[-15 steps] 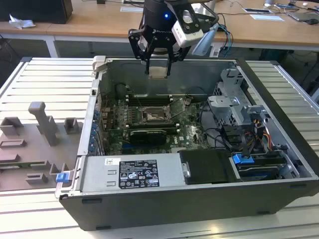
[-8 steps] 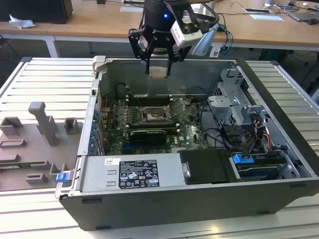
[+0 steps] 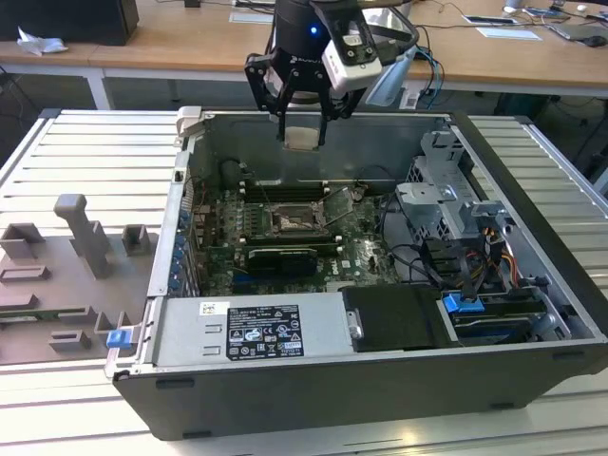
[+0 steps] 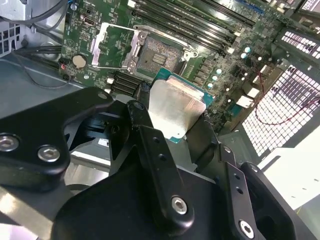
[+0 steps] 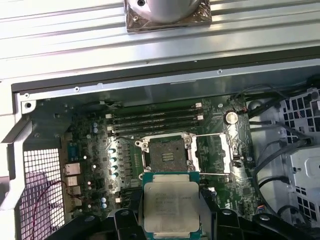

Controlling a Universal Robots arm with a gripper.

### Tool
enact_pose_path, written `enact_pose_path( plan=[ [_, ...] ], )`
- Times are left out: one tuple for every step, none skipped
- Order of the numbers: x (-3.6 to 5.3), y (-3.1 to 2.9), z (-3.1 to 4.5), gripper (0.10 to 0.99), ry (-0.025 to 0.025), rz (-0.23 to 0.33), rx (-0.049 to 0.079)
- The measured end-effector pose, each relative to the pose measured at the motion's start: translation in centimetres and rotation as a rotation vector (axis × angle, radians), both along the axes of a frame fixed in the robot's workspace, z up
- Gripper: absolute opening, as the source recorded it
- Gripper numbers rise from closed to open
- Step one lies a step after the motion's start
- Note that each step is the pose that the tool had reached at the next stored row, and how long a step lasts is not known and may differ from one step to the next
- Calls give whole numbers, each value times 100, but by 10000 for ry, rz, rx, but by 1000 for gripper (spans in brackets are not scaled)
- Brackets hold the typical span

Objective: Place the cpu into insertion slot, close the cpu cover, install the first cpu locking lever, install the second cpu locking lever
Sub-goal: 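Place the cpu into insertion slot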

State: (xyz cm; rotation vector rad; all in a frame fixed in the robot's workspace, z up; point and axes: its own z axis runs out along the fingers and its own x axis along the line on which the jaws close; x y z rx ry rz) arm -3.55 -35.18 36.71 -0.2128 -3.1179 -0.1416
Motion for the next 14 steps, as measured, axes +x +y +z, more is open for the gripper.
enact_pose_path(
  plan=[
    [0,0,0,537,0,-58,0],
    [0,0,-1,537,1,-181,0],
    [0,0,-1,537,1,-250,-1],
    [0,0,-2,537,1,-303,-1],
    [0,0,-2,537,0,-398,0],
    [0,0,-3,537,0,-508,0],
    [0,0,-3,537,0,-553,0],
    [0,0,-3,537,0,-609,0],
    [0,0,-4,537,0,-720,0],
    [0,0,-5,537,0,-809,1],
    [0,0,-5,537,0,-955,-1],
    [0,0,-6,537,1,-1059,-1],
    [0,0,-7,537,1,-1118,0],
    [0,0,-7,537,0,-1170,-1]
  ],
)
